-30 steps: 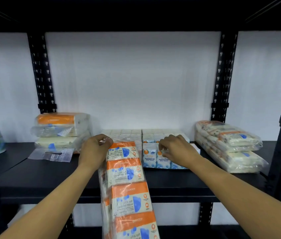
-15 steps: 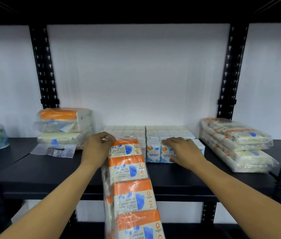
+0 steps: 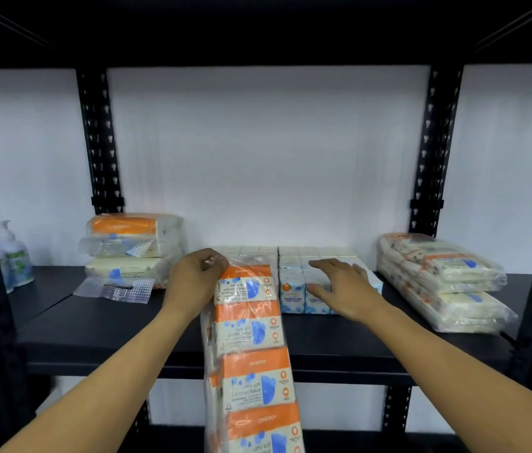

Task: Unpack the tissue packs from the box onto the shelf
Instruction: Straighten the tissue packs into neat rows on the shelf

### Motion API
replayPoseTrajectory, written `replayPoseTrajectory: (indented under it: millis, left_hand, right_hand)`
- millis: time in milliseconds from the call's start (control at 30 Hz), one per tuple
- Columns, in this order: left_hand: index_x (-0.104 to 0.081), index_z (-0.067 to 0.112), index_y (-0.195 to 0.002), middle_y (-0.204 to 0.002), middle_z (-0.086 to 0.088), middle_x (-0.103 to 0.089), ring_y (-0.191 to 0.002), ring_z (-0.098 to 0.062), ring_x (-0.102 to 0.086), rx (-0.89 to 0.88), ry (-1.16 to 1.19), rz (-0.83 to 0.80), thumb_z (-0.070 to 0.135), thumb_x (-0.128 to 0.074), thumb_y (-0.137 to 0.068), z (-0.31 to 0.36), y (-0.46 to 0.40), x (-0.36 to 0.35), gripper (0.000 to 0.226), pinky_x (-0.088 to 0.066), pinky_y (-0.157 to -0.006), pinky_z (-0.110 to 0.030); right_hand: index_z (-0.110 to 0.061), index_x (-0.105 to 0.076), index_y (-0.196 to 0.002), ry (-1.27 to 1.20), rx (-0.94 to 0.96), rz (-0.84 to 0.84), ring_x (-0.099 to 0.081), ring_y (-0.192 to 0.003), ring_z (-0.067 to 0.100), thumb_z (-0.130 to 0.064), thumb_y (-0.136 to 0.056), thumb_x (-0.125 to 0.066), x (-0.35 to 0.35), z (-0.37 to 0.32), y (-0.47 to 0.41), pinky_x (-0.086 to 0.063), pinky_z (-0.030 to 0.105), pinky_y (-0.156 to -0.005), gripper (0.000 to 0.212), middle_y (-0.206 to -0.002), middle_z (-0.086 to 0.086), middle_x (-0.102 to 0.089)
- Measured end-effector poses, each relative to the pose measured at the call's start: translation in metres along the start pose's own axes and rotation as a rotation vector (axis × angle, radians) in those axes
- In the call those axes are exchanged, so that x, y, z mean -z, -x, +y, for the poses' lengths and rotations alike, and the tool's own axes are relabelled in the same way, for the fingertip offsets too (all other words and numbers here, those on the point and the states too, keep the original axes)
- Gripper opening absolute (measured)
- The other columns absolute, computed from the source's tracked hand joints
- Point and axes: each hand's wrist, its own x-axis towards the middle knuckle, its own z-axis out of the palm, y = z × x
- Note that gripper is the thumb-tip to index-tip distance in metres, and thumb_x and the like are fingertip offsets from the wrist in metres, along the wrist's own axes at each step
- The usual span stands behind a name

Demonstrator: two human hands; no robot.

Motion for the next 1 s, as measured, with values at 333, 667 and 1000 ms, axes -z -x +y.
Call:
replayPoseTrajectory:
  millis: [333, 667, 1000]
  left_hand:
    - [-0.070, 0.020, -0.083, -0.077, 0.005, -0.073, -0.073, -0.009, -0.068, -0.123, 0.160, 0.101, 0.024, -0.061, -0.093, 0.064, 0.011, 0.011, 0.015, -0.049, -0.064, -0.025]
    - [-0.068, 0.028, -0.080, -0.084, 0.010, -0.071, -0.086, -0.018, -0.067, -0.018, 0.297, 0.174, 0.029, -0.062, -0.089, 0.109, 0.003, -0.033, 0.012, -0.052, -0.073, -0.030]
    - [-0.025, 0.021, -0.151, -0.151, -0.009, -0.040, -0.134, -0.025, -0.045, -0.013, 0.412, -0.094, 0.042, -0.054, -0.096, 0.162, -0.012, -0.126, 0.065, -0.040, -0.107, -0.038]
  right_hand:
    - [-0.037, -0.048, -0.139, -0.754, -0.091, -0.198, -0.057, -0.121, 0.006, -0.087, -0.073, -0.049, 0.035, -0.047, 0.075, -0.042, 0.037, -0.108, 0.083, -0.137, -0.012, -0.058]
    - [-0.017, -0.062, -0.122, -1.047, -0.158, -0.155, -0.072, -0.102, 0.022, -0.036, -0.094, -0.062, 0.082, -0.022, 0.135, -0.054, 0.041, -0.096, 0.034, -0.113, 0.001, -0.074]
    - [-0.024, -0.062, -0.116, -0.854, -0.308, 0.148, -0.075, -0.086, 0.017, -0.052, -0.088, -0.065, 0.152, 0.031, 0.098, -0.058, 0.043, -0.088, 0.040, -0.099, -0.003, -0.077]
